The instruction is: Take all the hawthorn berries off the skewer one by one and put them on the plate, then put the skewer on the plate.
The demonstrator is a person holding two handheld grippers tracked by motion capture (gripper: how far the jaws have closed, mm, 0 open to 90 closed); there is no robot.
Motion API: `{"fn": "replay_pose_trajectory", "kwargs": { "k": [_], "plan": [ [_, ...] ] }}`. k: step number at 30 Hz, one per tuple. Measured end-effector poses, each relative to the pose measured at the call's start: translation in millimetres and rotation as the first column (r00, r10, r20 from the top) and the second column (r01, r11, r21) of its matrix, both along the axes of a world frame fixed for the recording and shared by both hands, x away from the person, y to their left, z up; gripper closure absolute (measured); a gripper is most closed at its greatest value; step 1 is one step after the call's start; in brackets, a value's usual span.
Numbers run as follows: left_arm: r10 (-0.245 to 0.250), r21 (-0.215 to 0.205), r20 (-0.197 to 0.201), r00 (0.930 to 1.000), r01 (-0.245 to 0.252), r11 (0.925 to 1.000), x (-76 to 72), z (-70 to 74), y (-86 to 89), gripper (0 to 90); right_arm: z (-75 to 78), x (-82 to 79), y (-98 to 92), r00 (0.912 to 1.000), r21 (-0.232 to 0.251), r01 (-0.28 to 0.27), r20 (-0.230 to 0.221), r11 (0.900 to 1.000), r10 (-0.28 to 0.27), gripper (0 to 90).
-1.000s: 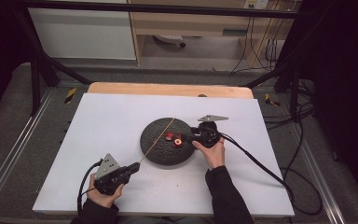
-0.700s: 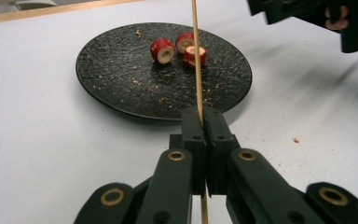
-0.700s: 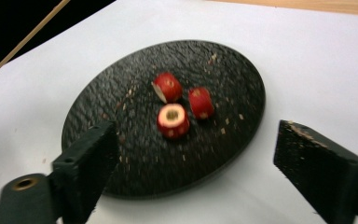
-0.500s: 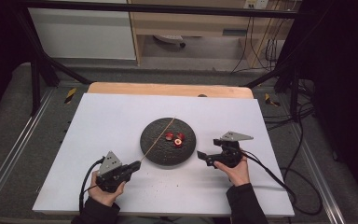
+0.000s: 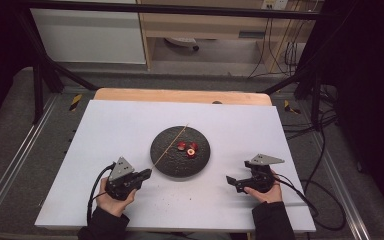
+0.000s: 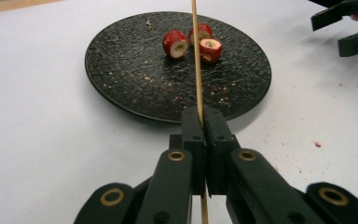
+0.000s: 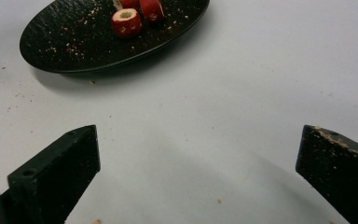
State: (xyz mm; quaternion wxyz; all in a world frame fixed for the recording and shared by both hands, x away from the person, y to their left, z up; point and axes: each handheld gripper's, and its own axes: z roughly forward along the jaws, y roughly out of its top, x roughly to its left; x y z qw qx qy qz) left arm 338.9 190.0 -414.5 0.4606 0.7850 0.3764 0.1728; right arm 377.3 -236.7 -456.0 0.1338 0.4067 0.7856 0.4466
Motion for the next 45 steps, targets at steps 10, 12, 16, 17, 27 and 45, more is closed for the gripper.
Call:
{"fn": "replay_pose_trajectory", "kwargs": {
  "k": [10, 12, 16, 17, 27, 45],
  "plan": [
    [0.011, 0.024, -0.050, 0.9987, -0.010, 0.9997, 21.6, 4.5, -10.7, 88.2, -2.2, -5.4, 0.3, 1.0000, -0.035, -0.002, 0.005, 0.999, 0.002, 0.8],
    [0.013, 0.028, -0.056, 0.9983, -0.011, 0.9995, 26.0, 4.8, -12.9, 88.2, -2.0, -6.0, 0.2, 1.0000, -0.039, -0.004, 0.007, 0.999, 0.004, 0.7],
    [0.026, 0.048, -0.061, 0.9978, -0.023, 0.9986, 34.9, 4.5, -19.5, 88.2, -2.5, -8.0, 0.1, 1.0000, -0.056, -0.006, 0.007, 0.998, 0.006, 0.7],
    [0.031, 0.058, -0.059, 0.9978, -0.028, 0.9979, 36.9, 4.1, -21.4, 88.2, -2.7, -8.1, -0.1, 0.9999, -0.060, -0.008, 0.009, 0.998, 0.009, 0.7],
    [0.099, 0.151, -0.077, 0.9921, -0.086, 0.9847, 55.6, -8.9, -36.9, 88.2, -1.5, -9.2, -1.7, 0.9999, -0.050, -0.011, 0.008, 0.999, 0.011, 0.7],
    [0.118, 0.207, -0.111, 0.9869, -0.093, 0.9739, 58.6, -18.0, -51.8, 88.1, -1.0, -8.5, -2.4, 1.0000, -0.045, -0.005, 0.002, 0.999, 0.005, 0.8]
  ]
}}
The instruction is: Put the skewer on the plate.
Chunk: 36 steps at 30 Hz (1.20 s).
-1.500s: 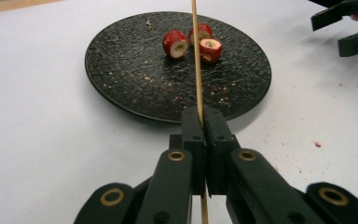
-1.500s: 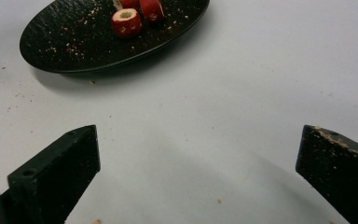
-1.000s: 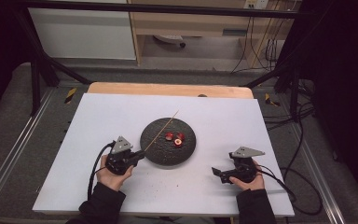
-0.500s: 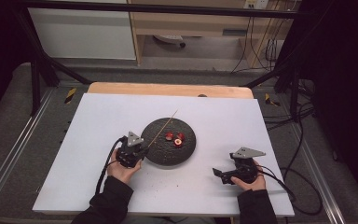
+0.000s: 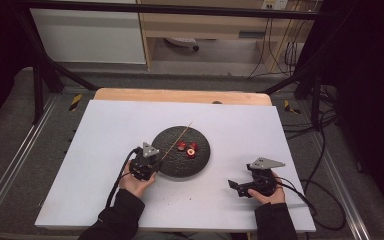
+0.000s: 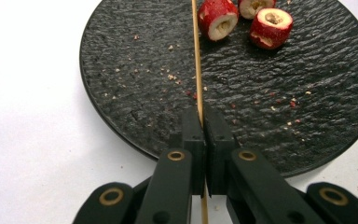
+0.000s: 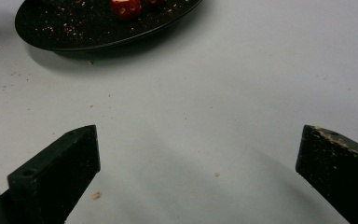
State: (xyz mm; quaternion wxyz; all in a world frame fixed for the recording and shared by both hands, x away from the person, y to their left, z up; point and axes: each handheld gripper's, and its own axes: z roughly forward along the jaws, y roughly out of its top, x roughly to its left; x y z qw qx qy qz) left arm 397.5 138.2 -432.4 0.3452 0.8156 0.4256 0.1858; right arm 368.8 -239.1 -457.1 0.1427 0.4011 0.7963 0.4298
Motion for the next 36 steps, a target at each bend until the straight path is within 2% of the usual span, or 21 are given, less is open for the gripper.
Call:
{"fn": "replay_pose_trajectory", "kwargs": {
  "k": [10, 13, 17, 19, 21, 24, 28, 30, 32, 36],
  "plan": [
    [0.012, 0.047, 0.004, 0.9999, -0.012, 0.9988, 0.9, -0.8, -11.2, 87.4, 0.7, -0.5, -0.5, 1.0000, 0.001, -0.001, -0.001, 1.000, 0.001, 0.9],
    [0.005, 0.043, 0.003, 1.0000, -0.005, 0.9990, 1.1, -0.9, -11.1, 87.0, 0.6, -0.4, -0.5, 1.0000, 0.001, -0.001, -0.001, 1.000, 0.001, 0.9],
    [-0.016, 0.025, 0.009, 0.9998, 0.016, 0.9996, 1.3, 0.5, -7.8, 81.5, 0.2, -0.3, -0.1, 1.0000, 0.000, -0.001, 0.000, 1.000, 0.001, 0.9],
    [-0.019, 0.003, 0.011, 0.9998, 0.019, 0.9998, 1.6, 0.9, -5.1, 77.3, 0.6, -0.5, -0.6, 1.0000, -0.003, 0.000, -0.001, 1.000, 0.000, 0.8],
    [-0.047, -0.001, 0.000, 0.9989, 0.047, 0.9989, 2.2, 1.7, -2.7, 72.1, 0.7, -0.1, -0.9, 1.0000, 0.022, -0.004, -0.003, 1.000, 0.004, 1.0],
    [-0.075, -0.011, 0.029, 0.9968, 0.075, 0.9971, 0.0, 5.4, 4.4, 60.7, 2.5, 0.0, -2.8, 1.0000, 0.022, 0.000, -0.002, 1.000, 0.000, 0.9],
    [-0.104, -0.022, 0.046, 0.9935, 0.105, 0.9942, -3.6, 9.0, 19.1, 42.4, 4.8, -1.5, -6.0, 0.9999, 0.030, 0.008, 0.006, 1.000, -0.008, 0.9],
    [-0.120, -0.035, 0.041, 0.9919, 0.122, 0.9920, -5.6, 9.8, 26.9, 34.3, 4.9, -1.7, -6.2, 0.9999, 0.033, 0.008, 0.010, 0.999, -0.009, 0.9],
    [-0.139, -0.038, 0.034, 0.9897, 0.141, 0.9893, -8.3, 11.1, 35.0, 27.6, 4.0, -1.3, -5.4, 1.0000, 0.032, 0.006, 0.003, 0.999, -0.006, 0.9],
    [-0.141, -0.044, 0.049, 0.9887, 0.144, 0.9887, -17.3, 14.4, 52.8, 16.8, 1.9, -0.7, -4.1, 1.0000, 0.019, 0.001, -0.005, 1.000, -0.001, 0.9]
  ]
}}
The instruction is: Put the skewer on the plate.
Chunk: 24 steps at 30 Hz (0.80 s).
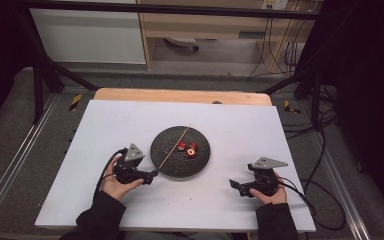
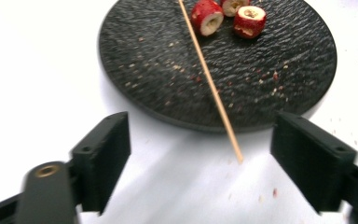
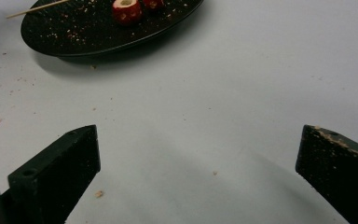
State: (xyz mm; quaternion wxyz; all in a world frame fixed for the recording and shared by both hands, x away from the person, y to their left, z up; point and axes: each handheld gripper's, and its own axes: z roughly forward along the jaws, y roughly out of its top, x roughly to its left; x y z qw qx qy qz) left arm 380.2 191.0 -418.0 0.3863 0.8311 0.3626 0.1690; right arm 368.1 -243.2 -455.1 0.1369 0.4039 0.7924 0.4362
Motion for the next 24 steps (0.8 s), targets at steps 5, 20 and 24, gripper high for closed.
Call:
{"fn": "replay_pose_trajectory", "kwargs": {
  "k": [5, 20, 24],
  "plan": [
    [0.005, -0.005, 0.000, 1.0000, -0.005, 1.0000, -11.4, -0.2, 24.4, 7.8, -0.2, -0.1, 0.2, 1.0000, 0.002, 0.002, -0.003, 1.000, -0.002, 0.8],
    [0.106, -0.042, 0.014, 0.9942, -0.105, 0.9935, -29.0, -32.7, 80.5, 5.5, -4.5, -0.3, 3.2, 0.9995, -0.018, -0.006, -0.031, 1.000, 0.005, 0.8],
    [0.095, -0.042, 0.016, 0.9953, -0.094, 0.9947, -30.7, -32.9, 80.6, 5.5, -4.2, -0.7, 3.3, 0.9996, -0.011, -0.009, -0.028, 1.000, 0.008, 0.8]
  ]
}}
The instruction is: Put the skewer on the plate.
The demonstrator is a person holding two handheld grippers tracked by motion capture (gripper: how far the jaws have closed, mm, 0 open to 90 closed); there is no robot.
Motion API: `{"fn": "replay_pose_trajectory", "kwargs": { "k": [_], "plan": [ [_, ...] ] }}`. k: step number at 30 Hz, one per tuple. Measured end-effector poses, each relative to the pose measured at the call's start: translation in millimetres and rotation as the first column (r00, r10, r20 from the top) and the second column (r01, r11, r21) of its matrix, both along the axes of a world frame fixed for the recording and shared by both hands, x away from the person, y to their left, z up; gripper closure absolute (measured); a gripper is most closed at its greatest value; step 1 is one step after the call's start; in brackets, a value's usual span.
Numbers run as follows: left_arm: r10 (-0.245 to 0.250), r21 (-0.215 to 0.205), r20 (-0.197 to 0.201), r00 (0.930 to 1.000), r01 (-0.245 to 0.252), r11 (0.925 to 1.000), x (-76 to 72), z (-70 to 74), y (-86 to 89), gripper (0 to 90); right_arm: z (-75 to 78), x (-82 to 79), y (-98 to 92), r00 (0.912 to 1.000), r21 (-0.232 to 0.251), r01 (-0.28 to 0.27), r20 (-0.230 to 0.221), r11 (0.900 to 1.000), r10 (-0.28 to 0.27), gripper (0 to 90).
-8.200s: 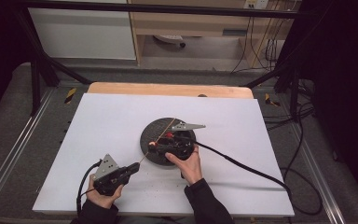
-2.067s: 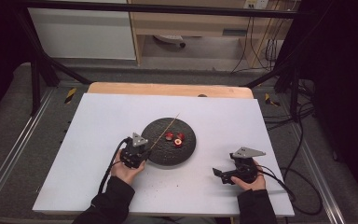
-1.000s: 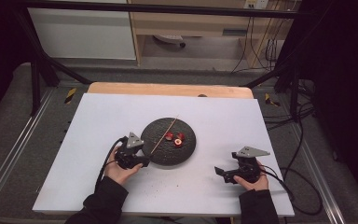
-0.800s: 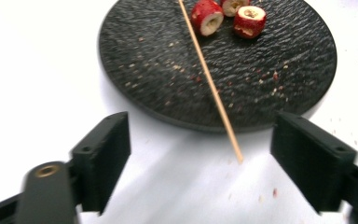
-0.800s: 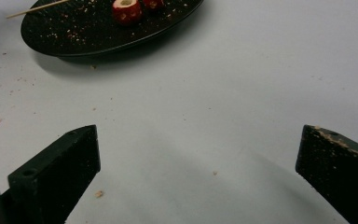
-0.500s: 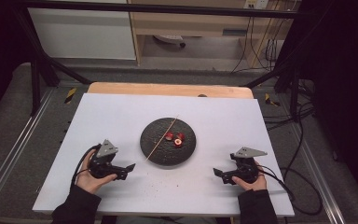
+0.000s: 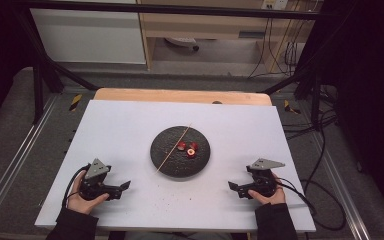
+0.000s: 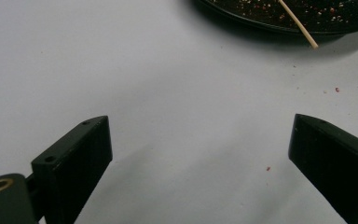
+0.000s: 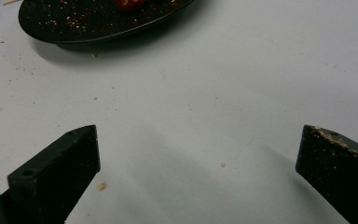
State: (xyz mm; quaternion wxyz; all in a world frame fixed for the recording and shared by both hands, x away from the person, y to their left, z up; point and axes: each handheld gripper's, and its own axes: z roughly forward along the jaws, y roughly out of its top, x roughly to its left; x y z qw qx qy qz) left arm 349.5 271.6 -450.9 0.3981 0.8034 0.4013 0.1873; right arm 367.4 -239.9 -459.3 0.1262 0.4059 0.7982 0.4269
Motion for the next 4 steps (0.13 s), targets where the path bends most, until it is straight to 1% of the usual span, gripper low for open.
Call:
{"fn": "replay_pose_trajectory", "kwargs": {
  "k": [4],
  "plan": [
    [0.001, -0.006, -0.012, 0.9999, -0.001, 1.0000, 1.5, 0.0, 1.1, 5.5, 0.6, 0.2, -0.4, 1.0000, -0.001, -0.005, -0.003, 1.000, 0.005, 0.8]
  ]
}}
